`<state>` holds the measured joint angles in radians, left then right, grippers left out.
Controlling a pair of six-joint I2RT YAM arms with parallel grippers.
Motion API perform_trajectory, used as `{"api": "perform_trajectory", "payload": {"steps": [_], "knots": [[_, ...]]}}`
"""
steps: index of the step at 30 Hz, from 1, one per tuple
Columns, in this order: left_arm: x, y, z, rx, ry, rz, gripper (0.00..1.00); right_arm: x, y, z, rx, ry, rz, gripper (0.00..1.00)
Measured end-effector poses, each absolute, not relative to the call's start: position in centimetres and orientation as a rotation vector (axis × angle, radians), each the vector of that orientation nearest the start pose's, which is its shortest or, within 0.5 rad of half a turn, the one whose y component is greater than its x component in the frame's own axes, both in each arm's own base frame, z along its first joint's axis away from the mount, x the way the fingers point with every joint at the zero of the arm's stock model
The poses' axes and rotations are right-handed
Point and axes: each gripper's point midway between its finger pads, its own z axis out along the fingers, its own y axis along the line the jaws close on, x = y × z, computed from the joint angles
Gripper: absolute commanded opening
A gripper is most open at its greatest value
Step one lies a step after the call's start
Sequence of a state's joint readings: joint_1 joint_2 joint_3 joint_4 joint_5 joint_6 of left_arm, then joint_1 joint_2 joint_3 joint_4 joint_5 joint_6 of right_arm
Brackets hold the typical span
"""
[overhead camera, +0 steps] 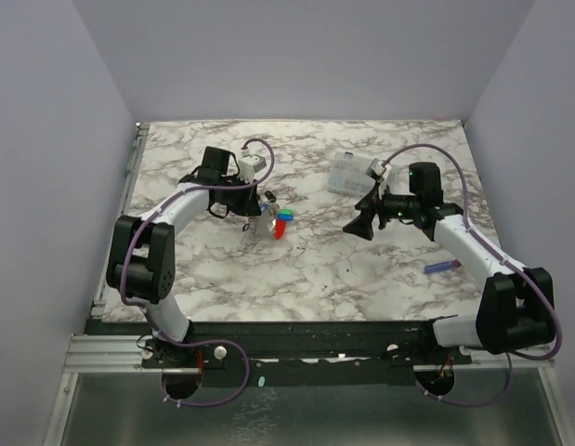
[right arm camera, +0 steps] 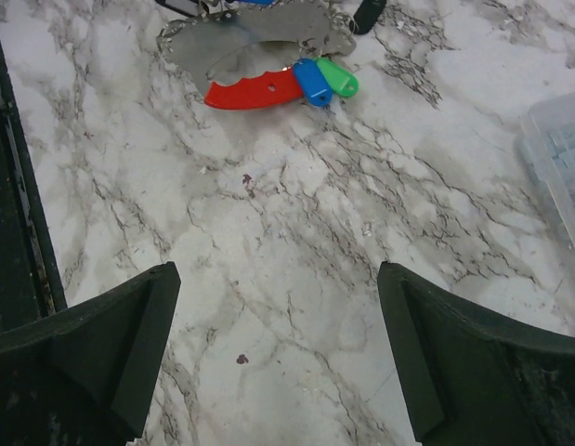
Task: Remove the keys from the keyring
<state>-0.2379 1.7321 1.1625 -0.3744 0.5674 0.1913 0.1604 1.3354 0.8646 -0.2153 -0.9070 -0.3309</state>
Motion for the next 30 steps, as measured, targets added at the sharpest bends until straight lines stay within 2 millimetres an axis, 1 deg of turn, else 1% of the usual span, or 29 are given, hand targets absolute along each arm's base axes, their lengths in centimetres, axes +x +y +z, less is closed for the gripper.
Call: {"api": "perform_trajectory", "payload": {"steps": [2, 5, 7, 11, 15, 17, 19, 24, 26, 30], "knots": [[36.0, -18.7, 9.8, 0.761, 2.304, -0.798, 0.0, 30.2, 19.1, 15.8, -0.985, 1.845, 0.918, 1.0], [34.8, -19.8, 11.2, 0.769, 2.278, -0.904, 0.0, 29.8, 20.8, 15.5, -1.049, 1.783, 0.909, 1.0], [34.0, -20.5, 11.8, 0.758, 2.274, -0.984, 0.0, 28.8, 22.5, 15.1, -1.117, 1.732, 0.906, 1.0], [32.7, -21.4, 12.7, 0.721, 2.288, -1.12, 0.0, 27.3, 24.4, 13.5, -1.221, 1.629, 0.864, 0.99], [31.8, -22.2, 13.7, 0.681, 2.292, -1.233, 0.0, 27.6, 25.7, 13.6, -1.283, 1.484, 0.797, 0.95], [31.6, -22.4, 14.1, 0.667, 2.293, -1.266, 0.0, 27.9, 26.4, 13.8, -1.299, 1.414, 0.768, 0.92], [31.4, -22.6, 14.4, 0.658, 2.293, -1.293, 0.0, 27.6, 27.5, 13.7, -1.315, 1.343, 0.759, 0.9], [31.0, -22.9, 14.8, 0.639, 2.295, -1.343, 0.0, 25.6, 29.5, 12.0, -1.355, 1.241, 0.778, 0.82], [30.9, -22.9, 14.9, 0.633, 2.298, -1.35, 0.0, 24.7, 30.4, 11.6, -1.37, 1.213, 0.801, 0.8], [30.9, -22.9, 14.9, 0.619, 2.305, -1.355, 0.0, 23.9, 31.5, 12.4, -1.36, 1.17, 0.834, 0.75]]}}
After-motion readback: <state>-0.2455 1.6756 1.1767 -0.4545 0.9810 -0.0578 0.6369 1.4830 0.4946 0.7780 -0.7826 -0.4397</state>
